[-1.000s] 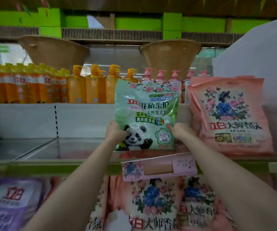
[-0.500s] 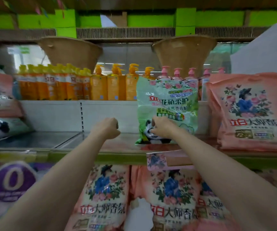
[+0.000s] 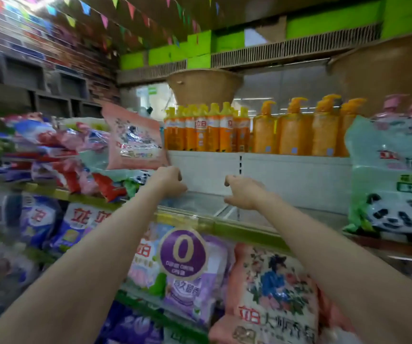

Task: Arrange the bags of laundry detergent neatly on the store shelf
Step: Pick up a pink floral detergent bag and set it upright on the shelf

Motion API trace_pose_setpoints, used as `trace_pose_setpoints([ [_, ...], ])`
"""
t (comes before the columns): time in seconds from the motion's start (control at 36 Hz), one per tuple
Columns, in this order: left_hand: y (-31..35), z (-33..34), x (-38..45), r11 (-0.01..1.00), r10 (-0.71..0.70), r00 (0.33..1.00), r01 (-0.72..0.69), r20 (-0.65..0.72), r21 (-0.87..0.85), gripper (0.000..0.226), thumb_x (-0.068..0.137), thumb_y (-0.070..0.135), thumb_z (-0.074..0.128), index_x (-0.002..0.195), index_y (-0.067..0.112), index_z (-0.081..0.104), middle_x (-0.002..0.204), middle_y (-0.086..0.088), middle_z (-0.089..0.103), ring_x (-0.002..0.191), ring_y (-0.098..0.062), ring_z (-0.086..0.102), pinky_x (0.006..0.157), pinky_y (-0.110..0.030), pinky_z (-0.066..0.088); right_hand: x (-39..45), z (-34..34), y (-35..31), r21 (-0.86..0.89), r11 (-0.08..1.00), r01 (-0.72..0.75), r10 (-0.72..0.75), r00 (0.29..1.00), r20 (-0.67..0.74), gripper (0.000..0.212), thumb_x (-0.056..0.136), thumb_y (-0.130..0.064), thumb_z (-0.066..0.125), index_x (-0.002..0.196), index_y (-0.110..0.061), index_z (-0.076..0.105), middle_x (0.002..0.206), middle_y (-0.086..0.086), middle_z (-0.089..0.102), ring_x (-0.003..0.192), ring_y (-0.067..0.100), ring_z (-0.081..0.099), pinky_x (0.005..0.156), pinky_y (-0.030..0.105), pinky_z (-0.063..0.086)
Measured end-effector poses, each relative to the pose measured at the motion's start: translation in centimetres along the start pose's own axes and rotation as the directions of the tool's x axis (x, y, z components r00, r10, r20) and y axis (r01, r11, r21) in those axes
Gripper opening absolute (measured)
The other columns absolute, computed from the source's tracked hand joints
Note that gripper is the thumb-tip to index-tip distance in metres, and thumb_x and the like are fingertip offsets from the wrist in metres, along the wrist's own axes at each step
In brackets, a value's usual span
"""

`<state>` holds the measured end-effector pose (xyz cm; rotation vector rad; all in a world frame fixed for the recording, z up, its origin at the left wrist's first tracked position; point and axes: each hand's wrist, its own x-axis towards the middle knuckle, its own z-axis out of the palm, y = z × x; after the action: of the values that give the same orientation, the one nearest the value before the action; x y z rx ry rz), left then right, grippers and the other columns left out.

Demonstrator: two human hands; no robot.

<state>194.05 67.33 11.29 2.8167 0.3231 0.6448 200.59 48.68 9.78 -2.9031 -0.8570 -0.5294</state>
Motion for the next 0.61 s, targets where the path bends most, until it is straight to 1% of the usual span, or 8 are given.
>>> trace_pose_setpoints([
  [0.06, -2.9, -0.8, 0.0, 0.999, -0.038, 0.999, 0.039, -0.019, 0.012, 0.037, 0.084, 0.035, 0.059, 0.107, 0.006, 0.063, 0.113, -0.015, 0.065, 0.103, -0.031, 0.059, 0.083, -0.035, 0.047, 1.7, 0.6, -2.6, 0.014, 0.999, 0.038, -0.038, 0.999, -0.001, 0.045, 0.092, -0.033, 0.052, 0.131, -0.012, 0.042, 0.136, 0.009, 0.047, 0.121, 0.03, 0.048, 0.095, 0.041, 0.045],
  [0.14, -7.0, -1.8, 0.0, 0.994, -0.101, 0.993, 0.103, -0.061, 0.037, 0.041, 0.084, 0.032, 0.057, 0.116, 0.006, 0.057, 0.119, -0.016, 0.061, 0.11, -0.032, 0.055, 0.088, -0.038, 0.047, 4.2, 1.6, -6.3, 0.059, 0.995, 0.077, -0.076, 0.997, -0.017, 0.049, 0.093, -0.037, 0.051, 0.133, -0.011, 0.04, 0.139, 0.01, 0.044, 0.124, 0.031, 0.046, 0.099, 0.045, 0.043],
  [0.19, -9.4, -2.4, 0.0, 0.99, -0.128, 0.989, 0.132, -0.078, 0.049, 0.042, 0.083, 0.033, 0.058, 0.116, 0.008, 0.055, 0.12, -0.015, 0.059, 0.11, -0.032, 0.055, 0.087, -0.037, 0.047, 5.8, 2.2, -8.6, 0.104, 0.991, 0.08, -0.078, 0.997, -0.023, 0.051, 0.094, -0.039, 0.049, 0.134, -0.009, 0.039, 0.139, 0.013, 0.045, 0.125, 0.032, 0.046, 0.101, 0.045, 0.042],
  [0.31, -13.6, -2.8, -0.2, 0.99, -0.138, 0.986, 0.141, -0.088, 0.028, 0.036, 0.084, 0.036, 0.058, 0.112, 0.013, 0.059, 0.114, -0.011, 0.064, 0.104, -0.029, 0.059, 0.083, -0.035, 0.049, 8.2, 3.7, -12.4, 0.166, 0.983, 0.079, -0.072, 0.996, -0.046, 0.05, 0.094, -0.039, 0.046, 0.131, -0.006, 0.04, 0.136, 0.017, 0.046, 0.123, 0.035, 0.047, 0.099, 0.042, 0.042],
  [0.36, -15.5, -2.7, -0.1, 0.986, -0.164, 0.982, 0.167, -0.09, 0.019, 0.037, 0.085, 0.041, 0.057, 0.111, 0.014, 0.06, 0.111, -0.009, 0.066, 0.102, -0.028, 0.061, 0.083, -0.035, 0.05, 9.4, 4.5, -14.0, 0.184, 0.979, 0.087, -0.081, 0.996, -0.038, 0.048, 0.095, -0.037, 0.046, 0.13, -0.004, 0.04, 0.136, 0.019, 0.045, 0.124, 0.035, 0.045, 0.1, 0.043, 0.041],
  [0.42, -17.1, -2.6, 0.4, 0.979, -0.198, 0.976, 0.201, -0.093, 0.023, 0.041, 0.088, 0.041, 0.055, 0.113, 0.009, 0.059, 0.115, -0.013, 0.063, 0.106, -0.03, 0.058, 0.085, -0.036, 0.048, 10.6, 5.0, -15.1, 0.199, 0.976, 0.091, -0.091, 0.996, -0.011, 0.049, 0.096, -0.034, 0.044, 0.133, -0.003, 0.037, 0.138, 0.02, 0.041, 0.126, 0.036, 0.042, 0.102, 0.043, 0.039],
  [0.47, -18.4, -2.4, 1.2, 0.977, -0.212, 0.973, 0.214, -0.096, 0.016, 0.041, 0.091, 0.037, 0.052, 0.118, 0.007, 0.056, 0.12, -0.015, 0.061, 0.11, -0.032, 0.057, 0.087, -0.037, 0.046, 12.0, 5.3, -15.8, 0.214, 0.973, 0.082, -0.086, 0.996, 0.009, 0.051, 0.097, -0.034, 0.043, 0.136, -0.003, 0.035, 0.141, 0.019, 0.038, 0.129, 0.035, 0.04, 0.104, 0.042, 0.037],
  [0.61, -20.6, -1.3, 4.6, 0.97, -0.244, 0.961, 0.245, -0.132, -0.011, 0.045, 0.093, 0.038, 0.05, 0.118, 0.001, 0.054, 0.118, -0.017, 0.06, 0.109, -0.032, 0.056, 0.081, -0.034, 0.044, 15.6, 6.2, -15.9, 0.225, 0.972, 0.063, -0.064, 0.998, 0.0, 0.053, 0.095, -0.036, 0.046, 0.135, -0.003, 0.035, 0.139, 0.019, 0.041, 0.127, 0.033, 0.043, 0.101, 0.038, 0.038],
])
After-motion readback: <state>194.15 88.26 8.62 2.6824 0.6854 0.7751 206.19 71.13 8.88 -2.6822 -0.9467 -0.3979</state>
